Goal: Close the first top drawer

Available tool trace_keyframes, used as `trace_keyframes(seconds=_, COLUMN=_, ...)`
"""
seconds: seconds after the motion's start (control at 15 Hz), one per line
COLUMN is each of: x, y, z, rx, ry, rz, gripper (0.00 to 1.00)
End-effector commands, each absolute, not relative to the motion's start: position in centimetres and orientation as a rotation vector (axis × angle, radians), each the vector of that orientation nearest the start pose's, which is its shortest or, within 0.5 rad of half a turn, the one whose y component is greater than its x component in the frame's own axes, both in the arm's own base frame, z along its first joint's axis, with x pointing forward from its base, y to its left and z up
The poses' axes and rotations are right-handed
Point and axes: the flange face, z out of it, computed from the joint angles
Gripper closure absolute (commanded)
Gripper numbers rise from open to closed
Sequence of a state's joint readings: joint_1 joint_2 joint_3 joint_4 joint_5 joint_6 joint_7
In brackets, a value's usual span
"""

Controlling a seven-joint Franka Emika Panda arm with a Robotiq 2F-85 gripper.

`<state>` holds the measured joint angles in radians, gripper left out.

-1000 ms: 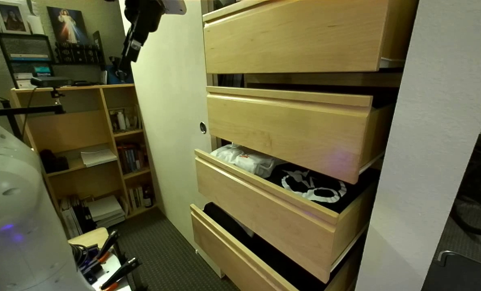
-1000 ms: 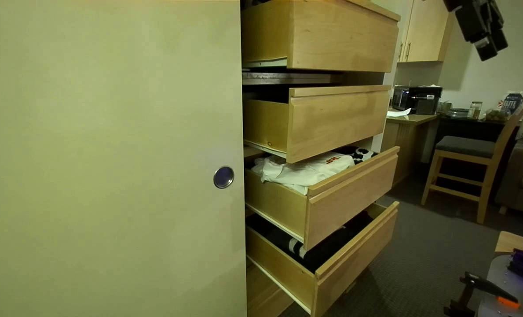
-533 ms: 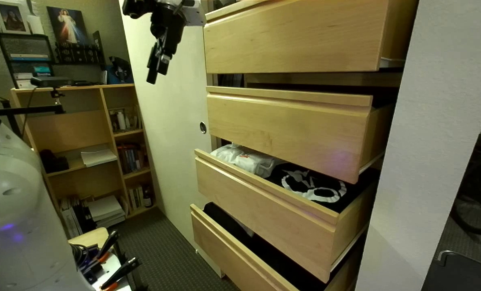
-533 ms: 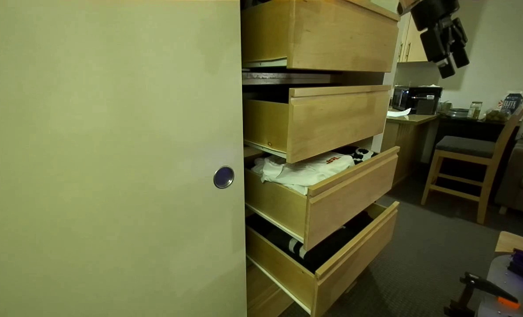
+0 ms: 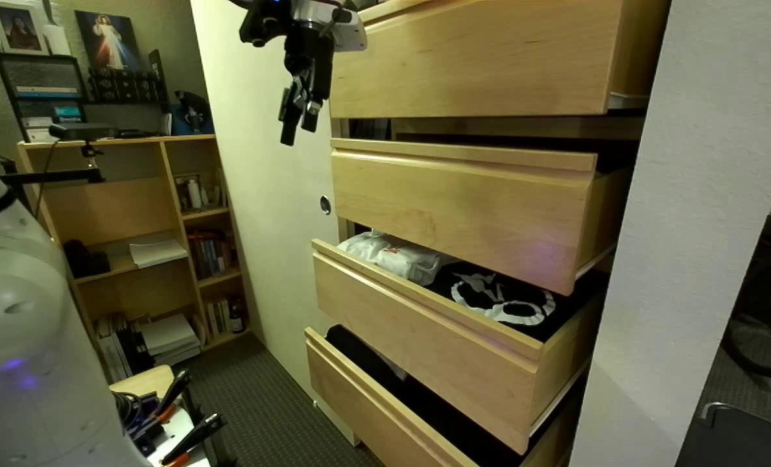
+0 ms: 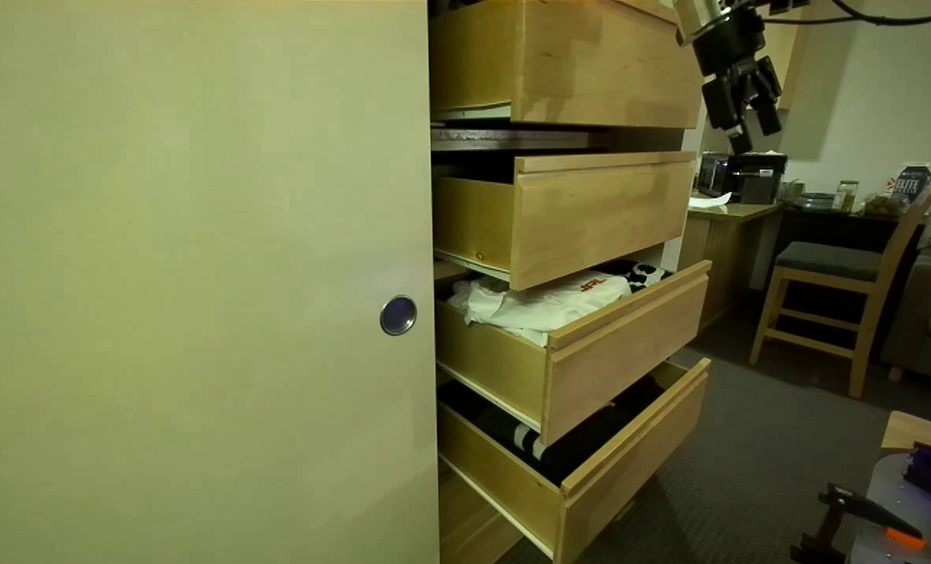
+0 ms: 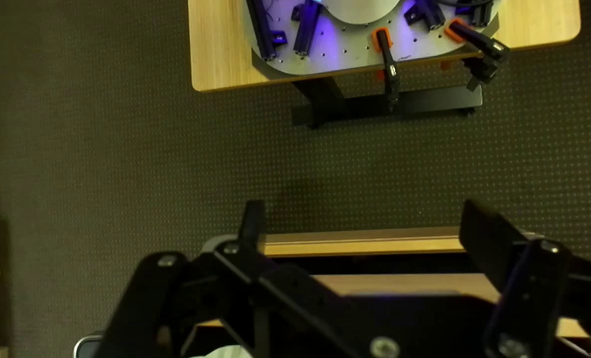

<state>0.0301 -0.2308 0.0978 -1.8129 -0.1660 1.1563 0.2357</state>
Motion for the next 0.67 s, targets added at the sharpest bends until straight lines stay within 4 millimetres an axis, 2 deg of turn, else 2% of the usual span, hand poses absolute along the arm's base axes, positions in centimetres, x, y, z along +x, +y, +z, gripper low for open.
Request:
trace_keyframes(seconds=0.0, x=45.0, y=3.2, z=61.0, rx=-3.345, ry=0.188, rz=0.590, gripper=0.00)
trace_keyframes(seconds=0.6, x=47.7, y=3.3, z=61.6, rx=-3.387, ry=0.145, rz=0.444, gripper=0.00)
